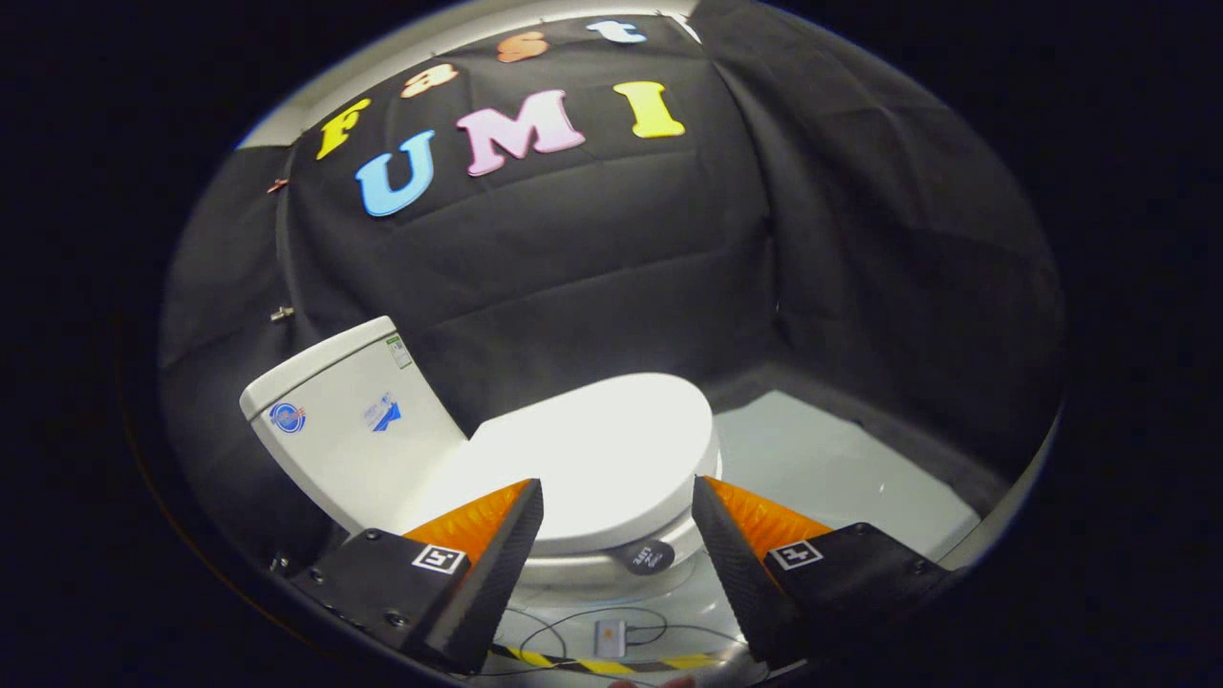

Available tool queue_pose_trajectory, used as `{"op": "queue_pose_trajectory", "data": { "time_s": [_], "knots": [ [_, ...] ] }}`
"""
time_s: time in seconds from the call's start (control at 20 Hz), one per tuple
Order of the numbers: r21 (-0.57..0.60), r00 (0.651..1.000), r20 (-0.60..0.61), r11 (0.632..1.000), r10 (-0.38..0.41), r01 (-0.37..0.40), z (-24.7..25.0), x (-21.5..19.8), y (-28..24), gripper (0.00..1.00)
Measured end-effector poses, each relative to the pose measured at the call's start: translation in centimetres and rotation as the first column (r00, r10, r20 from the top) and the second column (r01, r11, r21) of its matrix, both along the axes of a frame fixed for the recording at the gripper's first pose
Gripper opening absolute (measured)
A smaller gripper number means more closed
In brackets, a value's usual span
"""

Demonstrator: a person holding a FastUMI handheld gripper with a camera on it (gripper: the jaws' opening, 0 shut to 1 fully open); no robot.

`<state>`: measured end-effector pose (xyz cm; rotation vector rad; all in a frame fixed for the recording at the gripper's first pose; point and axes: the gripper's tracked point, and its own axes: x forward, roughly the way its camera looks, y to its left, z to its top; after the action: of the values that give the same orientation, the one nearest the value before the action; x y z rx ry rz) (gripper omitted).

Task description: Open the toilet lid.

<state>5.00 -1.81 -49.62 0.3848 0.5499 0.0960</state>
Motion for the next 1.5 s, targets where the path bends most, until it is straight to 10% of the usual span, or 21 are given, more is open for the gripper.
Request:
{"op": "queue_pose_trajectory", "data": {
  "time_s": [0.7,0.9,1.0,1.1,1.35,1.5],
  "knots": [
    [0.555,0.904,-0.426,0.801,0.043,0.224,-12.5,1.8,-0.3,0.96],
    [0.604,0.88,-0.469,0.756,0.081,0.252,-13.6,2.0,1.1,0.8],
    [0.621,0.875,-0.469,0.749,0.121,0.229,-13.8,2.3,1.5,0.53],
    [0.633,0.859,-0.476,0.751,0.189,0.185,-14.4,2.1,2.4,0.53],
    [0.614,0.888,-0.436,0.77,0.147,0.174,-12.7,2.6,2.0,0.13],
    [0.565,0.875,-0.462,0.809,0.144,0.166,-12.6,2.6,2.2,0.13]
  ]
}}
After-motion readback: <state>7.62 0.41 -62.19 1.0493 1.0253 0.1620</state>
